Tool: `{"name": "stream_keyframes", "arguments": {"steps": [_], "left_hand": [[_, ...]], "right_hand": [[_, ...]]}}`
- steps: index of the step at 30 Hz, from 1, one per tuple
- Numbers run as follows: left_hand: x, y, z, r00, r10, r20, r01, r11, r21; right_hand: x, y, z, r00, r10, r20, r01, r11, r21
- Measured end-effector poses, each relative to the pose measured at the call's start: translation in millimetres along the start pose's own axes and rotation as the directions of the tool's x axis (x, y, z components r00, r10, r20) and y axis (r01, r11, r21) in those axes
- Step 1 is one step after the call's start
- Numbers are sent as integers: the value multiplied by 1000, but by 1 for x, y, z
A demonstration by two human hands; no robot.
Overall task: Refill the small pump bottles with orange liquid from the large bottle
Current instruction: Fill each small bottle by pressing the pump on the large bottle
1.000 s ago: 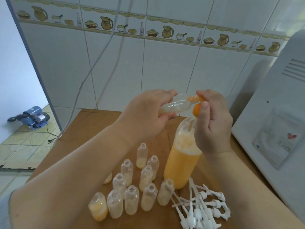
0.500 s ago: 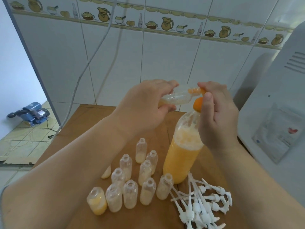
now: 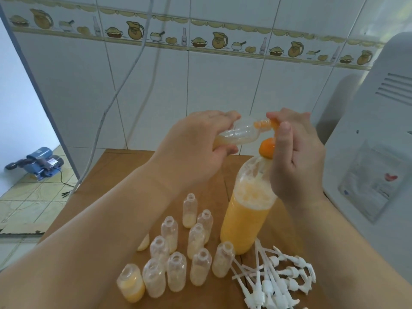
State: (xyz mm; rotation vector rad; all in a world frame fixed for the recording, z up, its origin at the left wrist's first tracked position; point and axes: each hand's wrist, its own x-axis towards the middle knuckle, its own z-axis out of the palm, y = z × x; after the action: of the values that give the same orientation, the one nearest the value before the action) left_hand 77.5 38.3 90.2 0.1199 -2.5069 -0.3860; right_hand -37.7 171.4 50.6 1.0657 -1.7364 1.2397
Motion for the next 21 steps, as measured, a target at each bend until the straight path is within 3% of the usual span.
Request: {"name": "stream_keyframes", "arguments": {"steps": [4,10,17,21], "left_hand": [[-2,1,6,1000,12,15,-12,1000,-17],[-1,-2,5,1000,-7,7,7,1000,-13],[-1,1,11,1000,2,11,-1,998,-57],[-3,-3,13,999,-29,43,32,997,-67]], "right_hand": [[-12,5,5,999,13,-49,-12,1000,26],[-5,1,5,999,13,32,-13,1000,3],[-15,7,6,998,5,-58,-5,1000,12],[-18,6,9,1000,13,14,-13,1000,-23]]}}
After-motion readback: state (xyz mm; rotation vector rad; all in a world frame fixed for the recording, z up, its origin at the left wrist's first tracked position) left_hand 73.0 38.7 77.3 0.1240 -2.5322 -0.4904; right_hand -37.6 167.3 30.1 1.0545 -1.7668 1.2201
